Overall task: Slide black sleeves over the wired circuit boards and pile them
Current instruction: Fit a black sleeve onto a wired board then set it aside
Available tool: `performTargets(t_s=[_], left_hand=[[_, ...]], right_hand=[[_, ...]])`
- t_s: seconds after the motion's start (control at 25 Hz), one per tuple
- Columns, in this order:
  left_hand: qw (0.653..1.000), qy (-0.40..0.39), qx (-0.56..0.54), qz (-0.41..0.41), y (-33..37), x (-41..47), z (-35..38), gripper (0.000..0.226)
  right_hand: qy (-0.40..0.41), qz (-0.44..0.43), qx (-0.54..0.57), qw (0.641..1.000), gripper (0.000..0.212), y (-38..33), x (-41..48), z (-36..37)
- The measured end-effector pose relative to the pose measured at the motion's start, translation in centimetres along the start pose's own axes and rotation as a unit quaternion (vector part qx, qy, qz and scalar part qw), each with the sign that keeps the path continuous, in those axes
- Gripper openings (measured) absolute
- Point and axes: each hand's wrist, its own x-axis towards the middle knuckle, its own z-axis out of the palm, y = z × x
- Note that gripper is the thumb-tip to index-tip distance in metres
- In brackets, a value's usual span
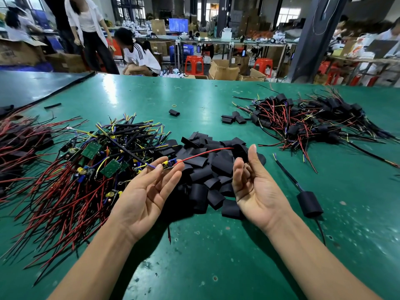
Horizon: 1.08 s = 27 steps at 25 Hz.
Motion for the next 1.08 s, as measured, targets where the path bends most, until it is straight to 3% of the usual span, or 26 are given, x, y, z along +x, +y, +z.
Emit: performTargets(t_s=[0.52,1.08], left_hand=[[1.0,0.008,0.013,0.01,-0.02,0.03,0.14,0.023],[1.0,0.004,0.03,0.003,0.0,-0.11,0.11,0.024]], right_hand=[[0.048,0.001,-0.002,0.999,0.03,0.19,0.42,-0.5],[0.024,-0.004,0.039,0.999,0.034,-0.14,0.75,-0.73]])
